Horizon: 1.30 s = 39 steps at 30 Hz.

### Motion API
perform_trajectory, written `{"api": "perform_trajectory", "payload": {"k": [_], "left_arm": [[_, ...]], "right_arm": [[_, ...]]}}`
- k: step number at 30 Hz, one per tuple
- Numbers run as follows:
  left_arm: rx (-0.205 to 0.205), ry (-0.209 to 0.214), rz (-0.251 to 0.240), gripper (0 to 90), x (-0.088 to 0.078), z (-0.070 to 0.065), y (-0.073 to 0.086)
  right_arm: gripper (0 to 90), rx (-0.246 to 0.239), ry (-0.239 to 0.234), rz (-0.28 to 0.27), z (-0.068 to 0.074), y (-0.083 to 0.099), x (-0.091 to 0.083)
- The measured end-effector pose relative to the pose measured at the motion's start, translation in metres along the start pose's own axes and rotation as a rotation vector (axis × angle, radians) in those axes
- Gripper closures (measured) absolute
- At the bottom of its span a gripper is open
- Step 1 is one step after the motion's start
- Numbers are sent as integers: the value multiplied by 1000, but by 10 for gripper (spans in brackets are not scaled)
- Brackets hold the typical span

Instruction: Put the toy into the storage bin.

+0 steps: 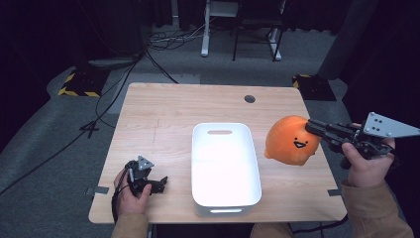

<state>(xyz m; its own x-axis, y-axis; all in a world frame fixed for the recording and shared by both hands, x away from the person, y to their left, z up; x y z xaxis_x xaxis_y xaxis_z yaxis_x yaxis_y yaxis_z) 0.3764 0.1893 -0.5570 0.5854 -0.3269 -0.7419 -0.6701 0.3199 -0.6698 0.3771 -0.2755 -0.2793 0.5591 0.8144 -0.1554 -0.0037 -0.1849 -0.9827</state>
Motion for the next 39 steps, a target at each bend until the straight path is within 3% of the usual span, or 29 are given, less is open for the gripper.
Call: {"api": "perform_trajectory", "payload": {"k": [16,26,39], "left_arm": [[2,-4,2,2,1,1,-2],[1,-7,1,2,2,1,-2],[1,-7,1,2,2,1,-2]], "right_arm": [[839,-40,-91,-24,34,-25,27],[840,-70,-171,-7,63,-30,53],[839,-81,-270,16,95,-27,74]]}}
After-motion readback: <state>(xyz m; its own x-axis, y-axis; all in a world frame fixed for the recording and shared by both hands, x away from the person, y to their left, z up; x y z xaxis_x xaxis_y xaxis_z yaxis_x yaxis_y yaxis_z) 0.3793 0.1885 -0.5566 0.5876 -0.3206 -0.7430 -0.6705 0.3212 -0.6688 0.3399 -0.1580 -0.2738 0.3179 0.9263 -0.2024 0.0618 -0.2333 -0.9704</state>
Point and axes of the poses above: each handheld gripper's, and its own axes: x roughly forward along the jaws, y roughly out of its underside, z roughly to its left, the point moved 7 cm from there along x, roughly forward along the jaws, and after that the axes turned 1 degree about -z, right-handed, at the moved point
